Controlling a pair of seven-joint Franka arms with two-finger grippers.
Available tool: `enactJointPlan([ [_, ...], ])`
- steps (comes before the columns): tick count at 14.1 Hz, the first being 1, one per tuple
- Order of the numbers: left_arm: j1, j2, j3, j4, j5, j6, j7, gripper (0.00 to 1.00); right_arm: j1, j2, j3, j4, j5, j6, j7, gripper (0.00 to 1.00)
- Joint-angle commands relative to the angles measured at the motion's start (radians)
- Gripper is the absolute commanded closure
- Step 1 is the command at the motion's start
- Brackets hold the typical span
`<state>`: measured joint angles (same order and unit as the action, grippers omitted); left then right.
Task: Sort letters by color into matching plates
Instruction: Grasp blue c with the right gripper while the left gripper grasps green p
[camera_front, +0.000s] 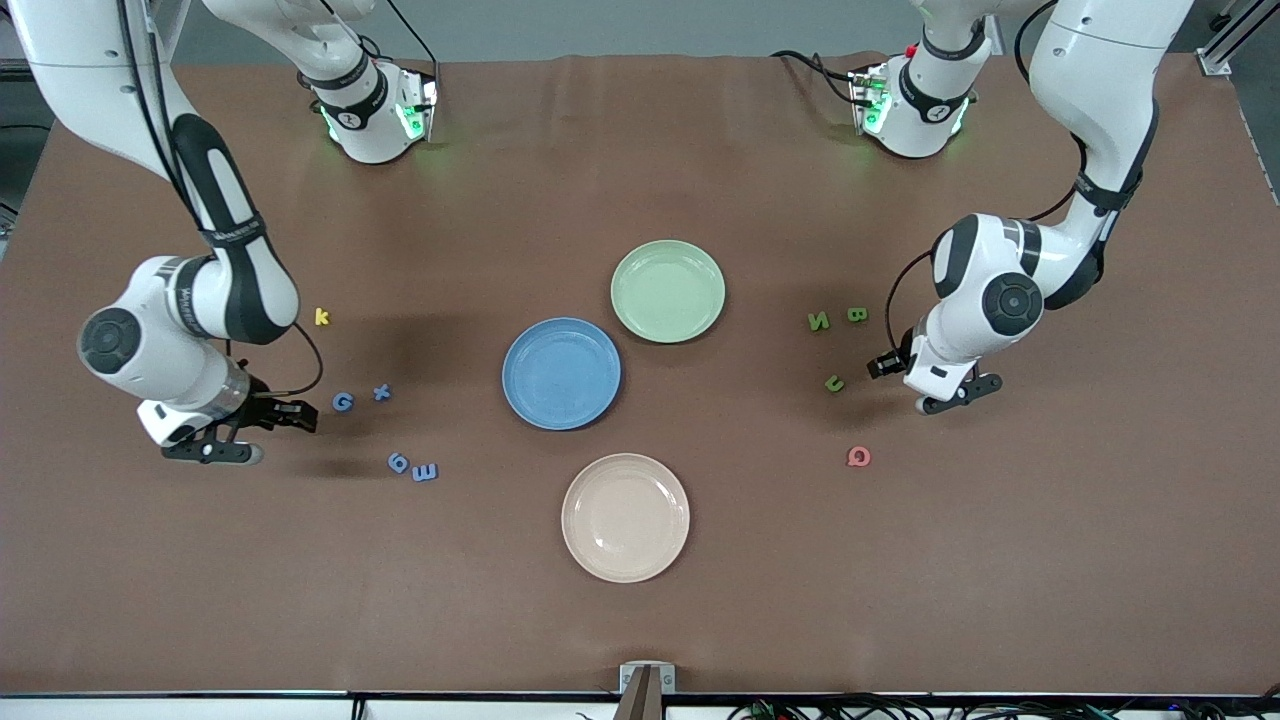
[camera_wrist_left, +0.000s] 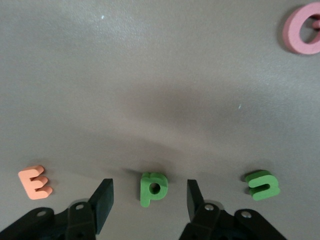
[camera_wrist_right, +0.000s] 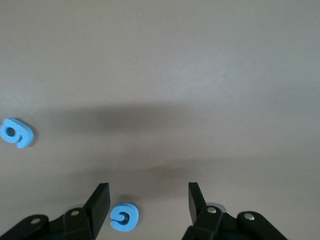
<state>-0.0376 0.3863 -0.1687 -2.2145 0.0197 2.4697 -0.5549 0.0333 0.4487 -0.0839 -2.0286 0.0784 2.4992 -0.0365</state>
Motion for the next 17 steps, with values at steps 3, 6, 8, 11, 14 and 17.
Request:
enactJointPlan([
  [3, -0.008, 0.023, -0.002, 0.003, 0.014, 0.012, -0.022, 0.36, 0.031, -0.012, -0.002, -0.108, 0.018, 0.118, 0.062, 0.28],
  [6, -0.01, 0.025, -0.002, 0.004, 0.016, 0.012, -0.022, 0.38, 0.042, 0.002, -0.001, -0.134, 0.02, 0.157, 0.093, 0.28],
  [8, -0.01, 0.036, -0.002, 0.009, 0.016, 0.012, -0.022, 0.4, 0.054, 0.016, 0.0, -0.136, 0.02, 0.17, 0.11, 0.28],
  [11, -0.01, 0.042, -0.002, 0.012, 0.016, 0.014, -0.022, 0.43, 0.056, 0.022, 0.0, -0.142, 0.02, 0.167, 0.11, 0.28],
  [14, -0.015, 0.046, -0.002, 0.013, 0.017, 0.012, -0.022, 0.5, 0.056, 0.027, 0.0, -0.145, 0.02, 0.158, 0.112, 0.28],
  [17, -0.015, 0.048, -0.002, 0.015, 0.019, 0.014, -0.022, 0.69, 0.056, 0.031, 0.0, -0.145, 0.02, 0.138, 0.112, 0.28],
])
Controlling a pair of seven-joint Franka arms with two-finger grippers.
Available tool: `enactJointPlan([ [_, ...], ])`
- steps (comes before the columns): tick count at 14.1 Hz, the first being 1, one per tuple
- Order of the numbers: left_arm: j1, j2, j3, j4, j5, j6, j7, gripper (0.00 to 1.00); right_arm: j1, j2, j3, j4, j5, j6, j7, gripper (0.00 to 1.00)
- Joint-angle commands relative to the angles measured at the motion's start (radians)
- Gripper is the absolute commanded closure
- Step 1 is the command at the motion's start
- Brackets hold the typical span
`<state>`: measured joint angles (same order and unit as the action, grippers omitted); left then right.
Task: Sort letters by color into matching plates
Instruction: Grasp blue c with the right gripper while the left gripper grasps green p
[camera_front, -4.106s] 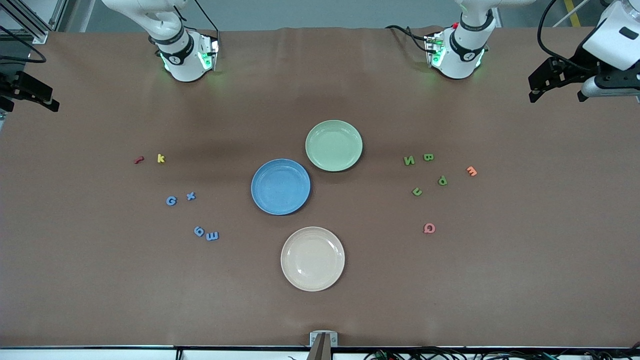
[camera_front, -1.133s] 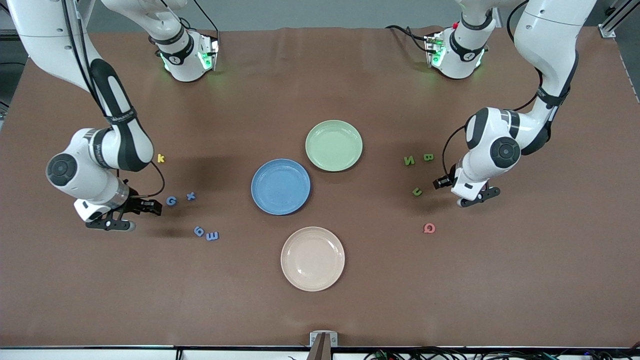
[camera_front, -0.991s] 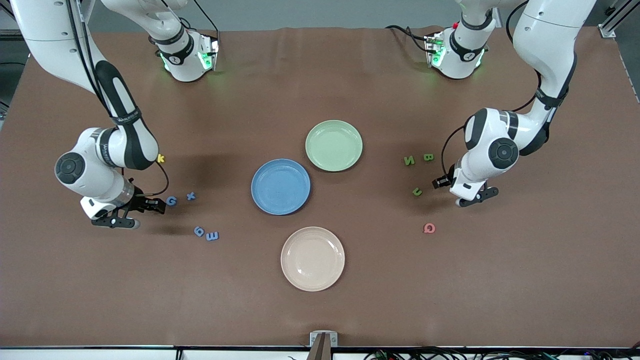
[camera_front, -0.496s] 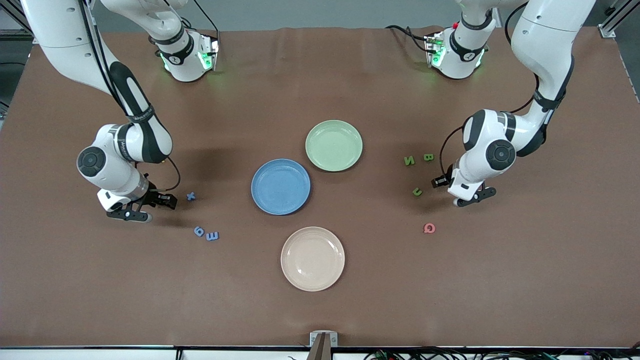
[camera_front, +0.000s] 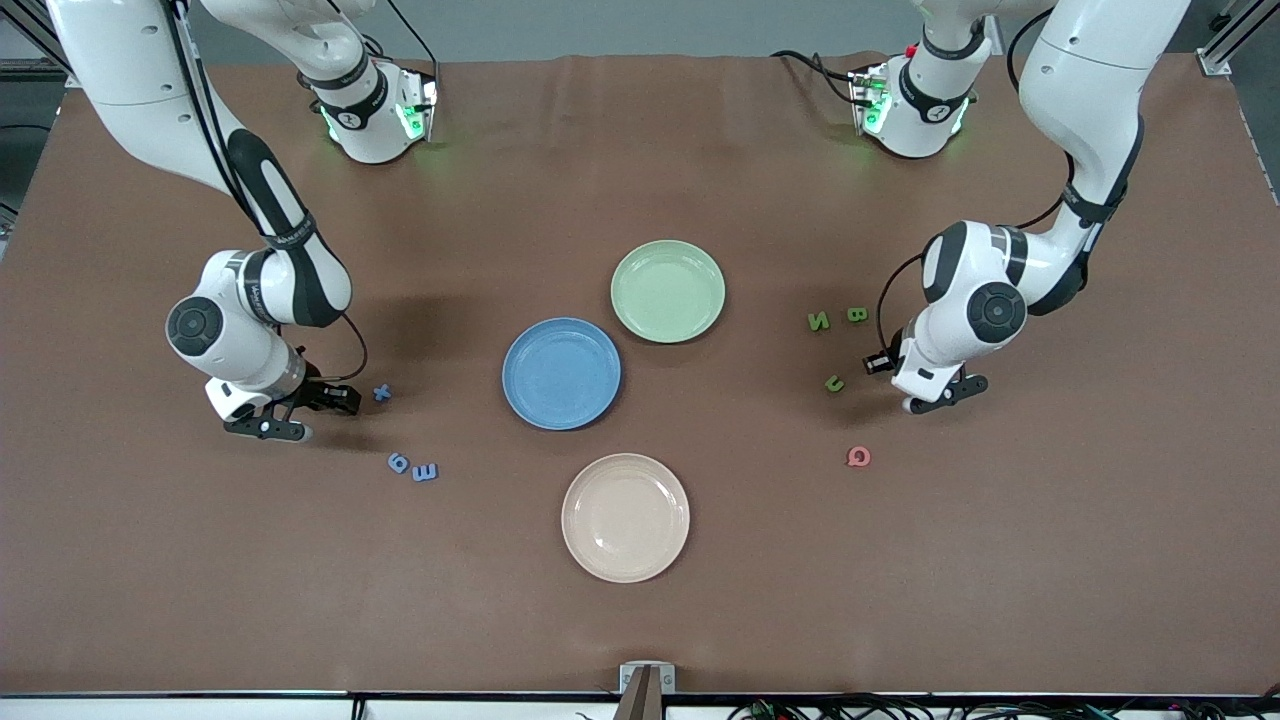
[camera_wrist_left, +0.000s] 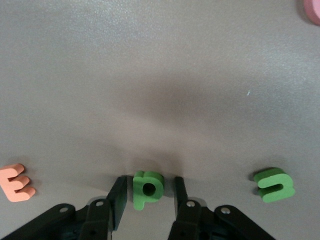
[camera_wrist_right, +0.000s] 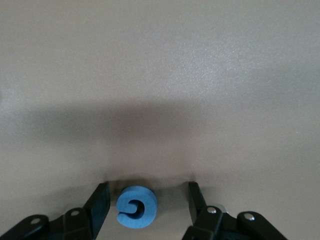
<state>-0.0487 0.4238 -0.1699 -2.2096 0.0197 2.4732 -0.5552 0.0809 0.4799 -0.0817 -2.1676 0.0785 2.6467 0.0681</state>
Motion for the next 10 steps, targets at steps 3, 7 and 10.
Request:
enactJointPlan([
  [3, -0.002, 0.003, 0.0, 0.017, 0.019, 0.004, -0.023, 0.96, 0.01, -0.001, -0.001, -0.006, 0.02, -0.017, 0.009, 0.3],
  [7, -0.002, -0.065, -0.017, 0.019, 0.02, -0.029, -0.035, 1.0, 0.022, -0.001, -0.001, -0.004, 0.02, -0.033, 0.033, 0.46],
  [10, 0.0, -0.108, -0.101, 0.105, 0.02, -0.188, -0.125, 1.0, 0.03, -0.001, -0.001, -0.004, 0.02, -0.034, 0.049, 0.67],
])
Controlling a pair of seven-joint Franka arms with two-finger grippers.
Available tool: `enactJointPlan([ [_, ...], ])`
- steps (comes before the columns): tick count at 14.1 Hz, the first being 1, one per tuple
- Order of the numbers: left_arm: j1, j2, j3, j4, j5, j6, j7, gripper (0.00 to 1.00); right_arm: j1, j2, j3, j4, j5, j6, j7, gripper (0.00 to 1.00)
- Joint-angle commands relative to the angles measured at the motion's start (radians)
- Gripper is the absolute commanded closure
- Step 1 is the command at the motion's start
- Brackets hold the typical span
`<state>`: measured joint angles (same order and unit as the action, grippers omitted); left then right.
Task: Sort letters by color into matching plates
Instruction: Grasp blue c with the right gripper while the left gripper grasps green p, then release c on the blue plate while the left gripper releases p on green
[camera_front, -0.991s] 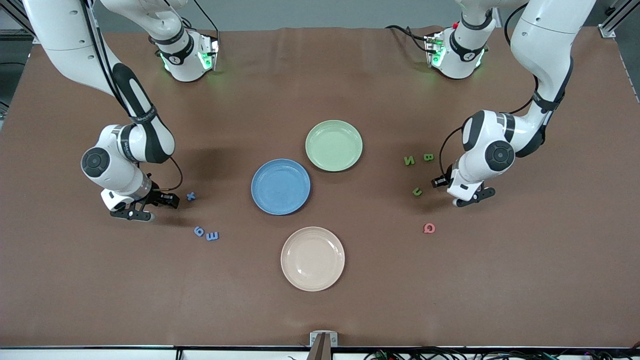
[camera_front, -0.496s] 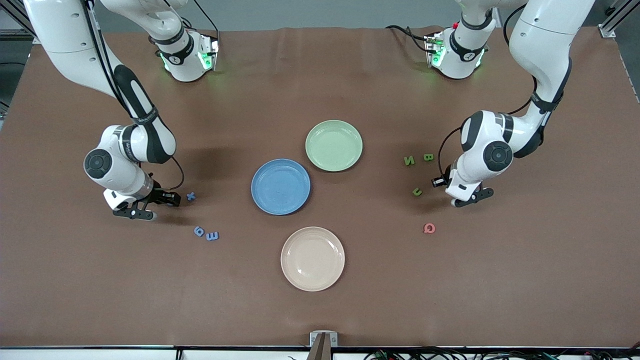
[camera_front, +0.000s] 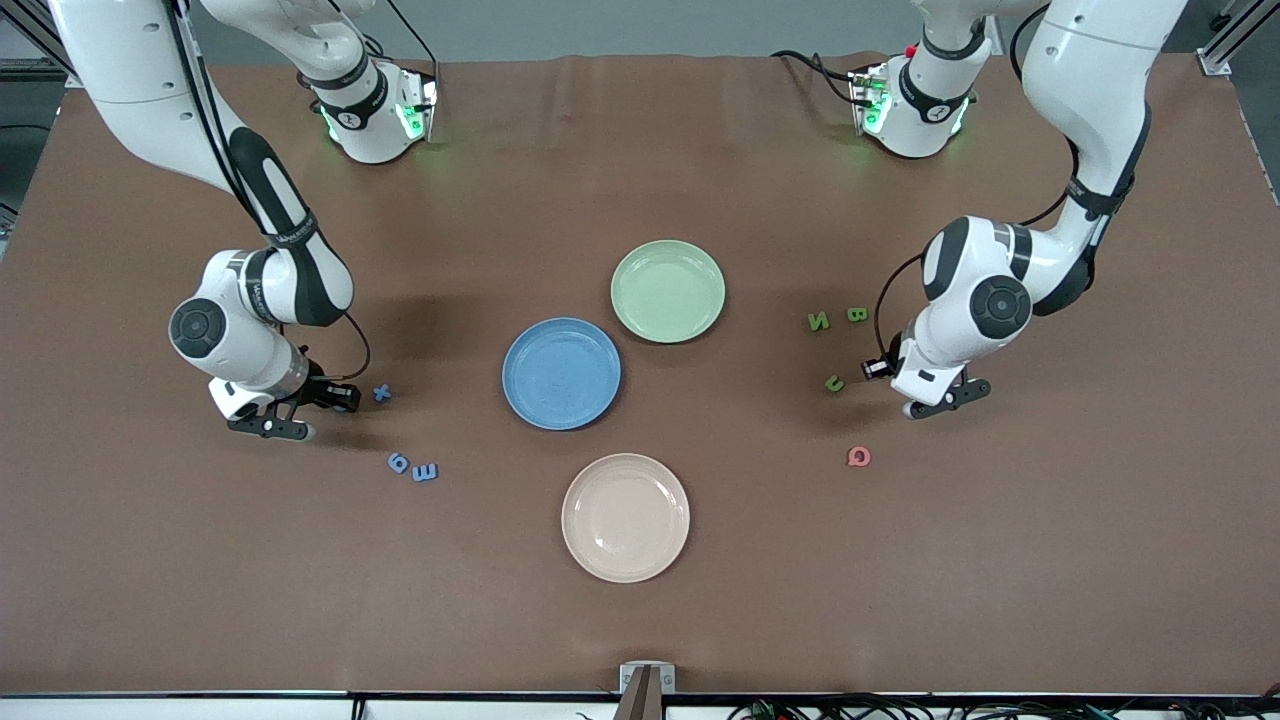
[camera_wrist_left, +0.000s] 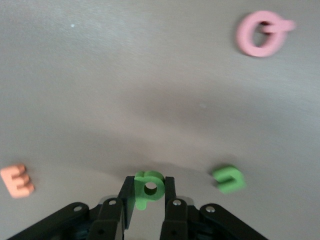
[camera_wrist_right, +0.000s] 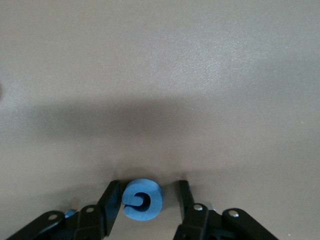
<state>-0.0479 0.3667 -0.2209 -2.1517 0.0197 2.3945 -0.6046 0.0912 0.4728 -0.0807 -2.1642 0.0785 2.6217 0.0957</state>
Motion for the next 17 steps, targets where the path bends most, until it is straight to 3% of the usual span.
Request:
enactJointPlan([
  [1, -0.001, -0.051, -0.095, 0.085, 0.02, -0.171, -0.113, 1.0, 0.019, 0.006, -0.002, -0.008, 0.02, -0.017, 0.021, 0.77],
  [2, -0.001, -0.049, -0.132, 0.122, 0.02, -0.214, -0.141, 1.0, 0.019, 0.006, -0.002, -0.005, 0.02, -0.026, 0.021, 0.9],
  [4, -0.007, -0.046, -0.199, 0.138, 0.022, -0.23, -0.177, 1.0, 0.019, 0.004, -0.002, 0.003, 0.02, -0.043, 0.019, 0.99],
  [6, -0.03, -0.038, -0.245, 0.151, 0.023, -0.23, -0.24, 1.0, 0.019, -0.005, -0.002, 0.024, 0.02, -0.078, 0.021, 0.99],
  [11, -0.233, 0.038, -0.245, 0.161, 0.025, -0.152, -0.487, 1.0, 0.12, -0.063, -0.002, 0.141, 0.02, -0.303, 0.241, 0.99],
  [17, -0.385, 0.133, -0.242, 0.147, 0.025, -0.029, -0.679, 1.0, 0.372, -0.059, -0.001, 0.152, 0.021, -0.217, 0.715, 1.0],
])
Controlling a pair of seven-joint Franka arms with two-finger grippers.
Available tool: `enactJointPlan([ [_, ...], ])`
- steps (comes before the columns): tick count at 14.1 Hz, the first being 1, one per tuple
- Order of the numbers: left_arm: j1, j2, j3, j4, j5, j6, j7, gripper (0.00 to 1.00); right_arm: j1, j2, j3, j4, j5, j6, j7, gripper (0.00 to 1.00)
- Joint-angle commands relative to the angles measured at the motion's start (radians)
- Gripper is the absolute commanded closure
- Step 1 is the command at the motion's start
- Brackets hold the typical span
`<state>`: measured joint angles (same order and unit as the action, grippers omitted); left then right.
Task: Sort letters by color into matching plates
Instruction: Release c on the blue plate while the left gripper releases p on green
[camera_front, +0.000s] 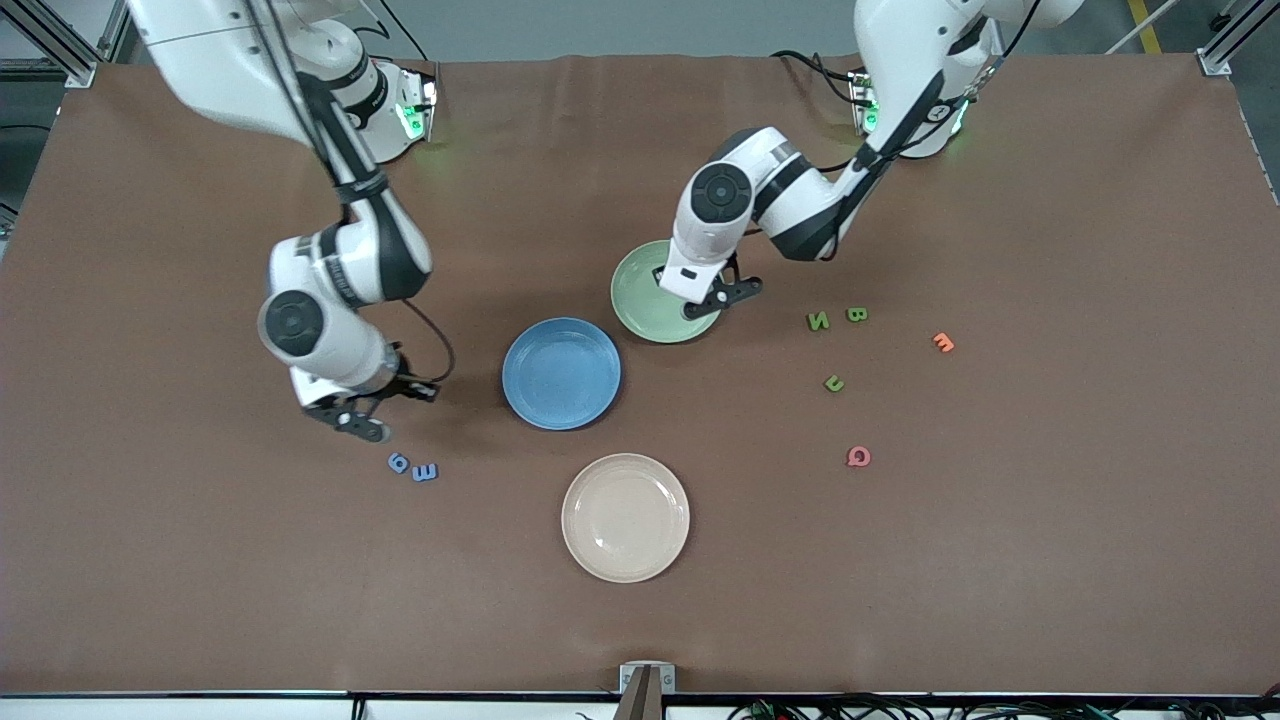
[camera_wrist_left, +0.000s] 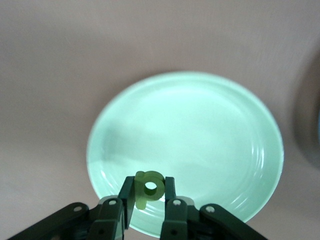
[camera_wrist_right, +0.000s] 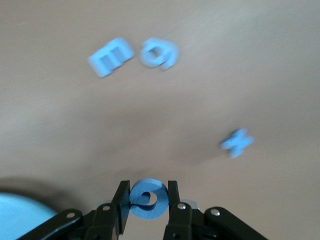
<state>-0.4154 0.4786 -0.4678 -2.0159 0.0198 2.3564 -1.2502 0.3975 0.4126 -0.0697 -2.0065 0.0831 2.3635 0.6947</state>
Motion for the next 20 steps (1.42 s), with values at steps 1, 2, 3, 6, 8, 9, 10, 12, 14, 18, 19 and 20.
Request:
enactJointPlan([
  [1, -0.029, 0.038, 0.005, 0.006, 0.025, 0.009, -0.034, 1.0, 0.108, 0.011, -0.012, -0.003, 0.017, 0.072, 0.178, 1.0],
  [2, -0.034, 0.044, 0.006, 0.006, 0.025, 0.009, -0.035, 0.99, 0.138, 0.037, -0.012, 0.012, 0.017, 0.097, 0.234, 1.0],
  [3, -0.034, 0.058, 0.008, 0.008, 0.025, 0.009, -0.035, 0.95, 0.165, 0.067, -0.012, 0.049, 0.017, 0.099, 0.29, 1.0],
  [6, -0.023, 0.06, 0.009, 0.013, 0.025, 0.006, -0.037, 0.23, 0.231, 0.165, -0.013, 0.136, 0.015, 0.105, 0.397, 1.0],
  [8, -0.019, 0.051, 0.014, 0.02, 0.025, -0.003, -0.032, 0.0, 0.25, 0.212, -0.013, 0.179, 0.014, 0.105, 0.439, 0.99],
  [9, -0.01, 0.035, 0.014, 0.019, 0.025, -0.009, -0.028, 0.0, 0.254, 0.224, -0.013, 0.195, 0.014, 0.103, 0.46, 0.97],
  [10, 0.022, 0.017, 0.017, 0.02, 0.026, -0.023, -0.02, 0.0, 0.254, 0.227, -0.013, 0.204, 0.015, 0.097, 0.465, 0.84],
  [12, 0.067, -0.024, 0.017, 0.037, 0.067, -0.067, 0.002, 0.0, 0.248, 0.227, -0.013, 0.209, 0.015, 0.089, 0.462, 0.31],
  [14, 0.101, -0.049, 0.015, 0.065, 0.142, -0.15, 0.008, 0.0, 0.25, 0.227, -0.013, 0.213, 0.015, 0.088, 0.46, 0.0],
  [18, 0.254, -0.066, 0.012, 0.077, 0.197, -0.201, 0.066, 0.01, 0.219, 0.219, -0.019, 0.3, 0.0, -0.053, 0.401, 0.0],
  [19, 0.28, -0.066, 0.012, 0.077, 0.195, -0.201, 0.102, 0.01, 0.201, 0.212, -0.021, 0.317, 0.0, -0.102, 0.334, 0.0],
  [20, 0.306, -0.058, 0.014, 0.079, 0.195, -0.191, 0.1, 0.01, 0.163, 0.191, -0.021, 0.318, 0.001, -0.142, 0.245, 0.0],
])
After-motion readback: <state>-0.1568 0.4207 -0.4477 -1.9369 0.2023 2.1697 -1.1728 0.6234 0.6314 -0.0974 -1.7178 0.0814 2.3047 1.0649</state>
